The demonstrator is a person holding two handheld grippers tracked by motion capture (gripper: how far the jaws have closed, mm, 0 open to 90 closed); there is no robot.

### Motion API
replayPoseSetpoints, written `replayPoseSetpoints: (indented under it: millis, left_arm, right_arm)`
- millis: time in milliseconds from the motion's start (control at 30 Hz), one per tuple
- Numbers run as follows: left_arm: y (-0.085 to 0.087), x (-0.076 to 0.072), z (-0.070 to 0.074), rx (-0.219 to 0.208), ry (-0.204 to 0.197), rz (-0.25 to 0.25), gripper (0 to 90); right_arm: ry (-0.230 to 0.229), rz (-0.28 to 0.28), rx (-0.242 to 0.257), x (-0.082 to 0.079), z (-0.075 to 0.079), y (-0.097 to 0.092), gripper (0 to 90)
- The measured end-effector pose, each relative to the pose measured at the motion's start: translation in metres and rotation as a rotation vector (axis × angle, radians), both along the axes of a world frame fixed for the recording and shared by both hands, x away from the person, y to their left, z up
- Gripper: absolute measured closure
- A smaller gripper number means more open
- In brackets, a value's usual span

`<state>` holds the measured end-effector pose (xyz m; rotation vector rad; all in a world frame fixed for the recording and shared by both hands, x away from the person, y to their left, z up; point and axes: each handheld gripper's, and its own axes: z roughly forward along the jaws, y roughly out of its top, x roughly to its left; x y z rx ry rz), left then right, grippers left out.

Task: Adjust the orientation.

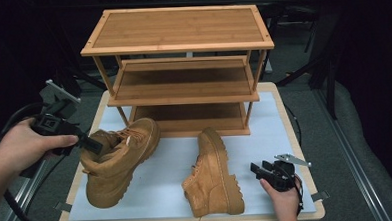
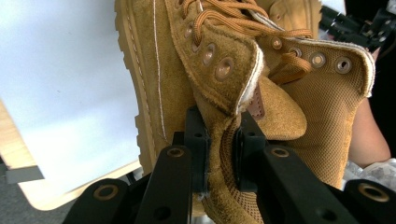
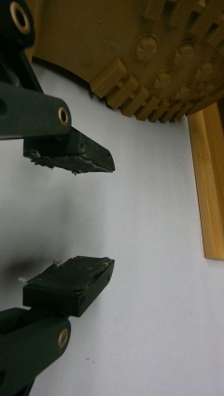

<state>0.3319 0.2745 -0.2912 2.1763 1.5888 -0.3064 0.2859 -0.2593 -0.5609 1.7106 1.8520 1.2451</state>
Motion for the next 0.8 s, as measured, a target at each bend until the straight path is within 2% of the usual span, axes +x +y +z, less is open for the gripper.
replayPoseSetpoints:
  millis: [167, 300, 333, 400, 500, 700, 733, 800]
  left_arm:
    - [0.002, -0.003, 0.024, 0.005, -0.016, 0.015, 79.3]
    - [0.007, -0.005, 0.043, -0.023, -0.022, 0.013, 79.3]
    - [0.007, -0.005, 0.043, -0.023, -0.022, 0.013, 79.3]
    - [0.011, -0.006, 0.048, -0.053, -0.019, 0.020, 79.3]
    - [0.012, -0.006, 0.056, -0.074, -0.037, 0.020, 79.3]
    - [0.008, -0.003, 0.066, -0.071, -0.057, 0.015, 79.2]
    - [0.007, -0.002, 0.067, -0.075, -0.065, 0.022, 79.2]
    - [0.007, -0.001, 0.071, -0.084, -0.068, 0.023, 79.2]
  right_arm:
    - [-0.001, -0.007, 0.013, 0.001, -0.002, -0.001, 45.2]
    - [0.010, -0.005, 0.013, 0.000, -0.001, -0.002, 45.2]
    - [0.011, -0.007, 0.013, 0.000, 0.000, -0.002, 45.2]
    - [0.009, -0.009, 0.018, 0.000, -0.001, -0.002, 45.2]
    - [-0.002, -0.014, 0.025, 0.001, -0.002, -0.003, 45.2]
    - [0.001, -0.017, 0.027, 0.001, -0.002, -0.003, 45.2]
    - [0.013, -0.014, 0.022, 0.000, -0.001, -0.004, 45.3]
    - [-0.001, -0.022, 0.034, 0.001, -0.002, -0.004, 45.3]
